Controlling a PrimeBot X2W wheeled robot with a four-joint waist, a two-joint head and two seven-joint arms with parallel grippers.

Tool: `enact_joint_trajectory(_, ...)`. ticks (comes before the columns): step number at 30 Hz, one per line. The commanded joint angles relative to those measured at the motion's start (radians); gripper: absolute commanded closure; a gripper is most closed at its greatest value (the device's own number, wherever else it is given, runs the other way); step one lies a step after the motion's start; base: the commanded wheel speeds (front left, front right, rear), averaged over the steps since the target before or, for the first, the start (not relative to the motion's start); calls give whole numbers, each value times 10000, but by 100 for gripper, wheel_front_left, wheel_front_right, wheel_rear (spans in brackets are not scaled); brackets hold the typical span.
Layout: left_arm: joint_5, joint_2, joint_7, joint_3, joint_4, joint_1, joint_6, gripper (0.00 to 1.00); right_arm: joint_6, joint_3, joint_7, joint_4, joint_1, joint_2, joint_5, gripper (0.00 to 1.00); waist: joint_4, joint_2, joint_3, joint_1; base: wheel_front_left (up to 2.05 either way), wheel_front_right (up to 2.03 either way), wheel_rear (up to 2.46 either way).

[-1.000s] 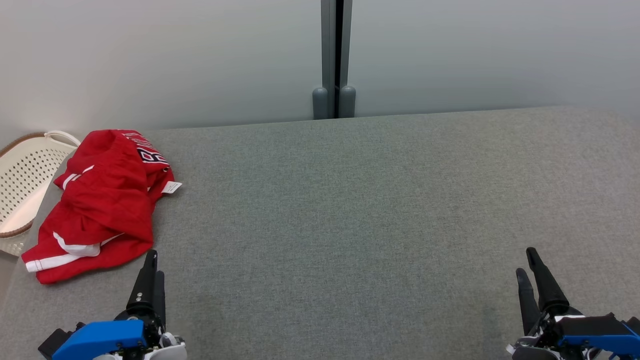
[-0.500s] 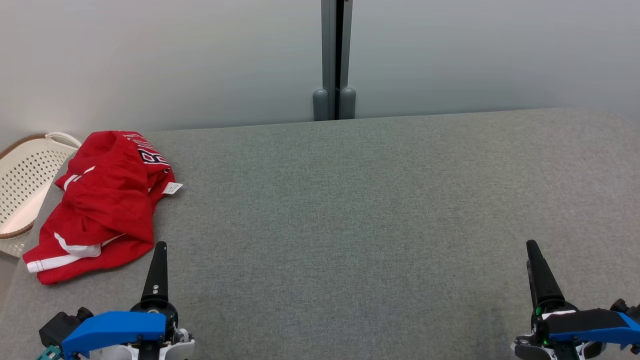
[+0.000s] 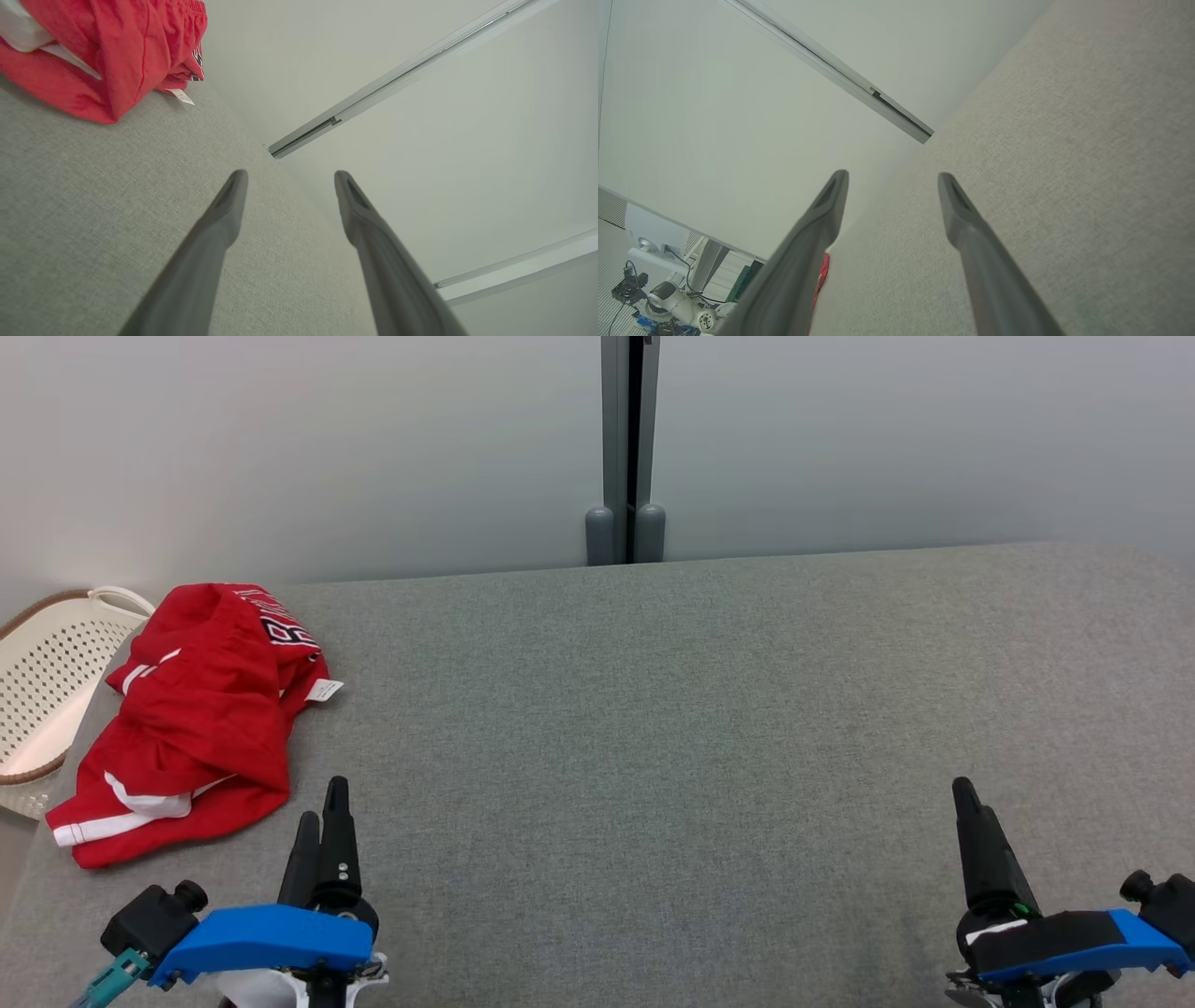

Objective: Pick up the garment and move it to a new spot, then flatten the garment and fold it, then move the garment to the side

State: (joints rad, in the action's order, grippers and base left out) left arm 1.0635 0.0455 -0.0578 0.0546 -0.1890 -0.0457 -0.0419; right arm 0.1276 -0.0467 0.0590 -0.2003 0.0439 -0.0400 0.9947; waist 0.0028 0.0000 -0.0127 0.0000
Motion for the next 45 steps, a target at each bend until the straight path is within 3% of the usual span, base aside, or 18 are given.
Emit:
enact_joint_trajectory(1,-662,48,-148,170,183,-42,83,0,26,74,138,243,-30,-74,-681,0,1,0,-13,0,0,0,0)
enact_joint_trajectory(19,-3918,53,-678,614,-186,100,218,0,30,318,668,218,-216,-92,-3764,0,34,0,-87,0,0,0,0)
enact_joint_trajectory(45,-6477,56,-1336,933,-741,208,290,0,33,351,1331,14,-139,-114,-7019,0,43,0,-178,0,0,0,0)
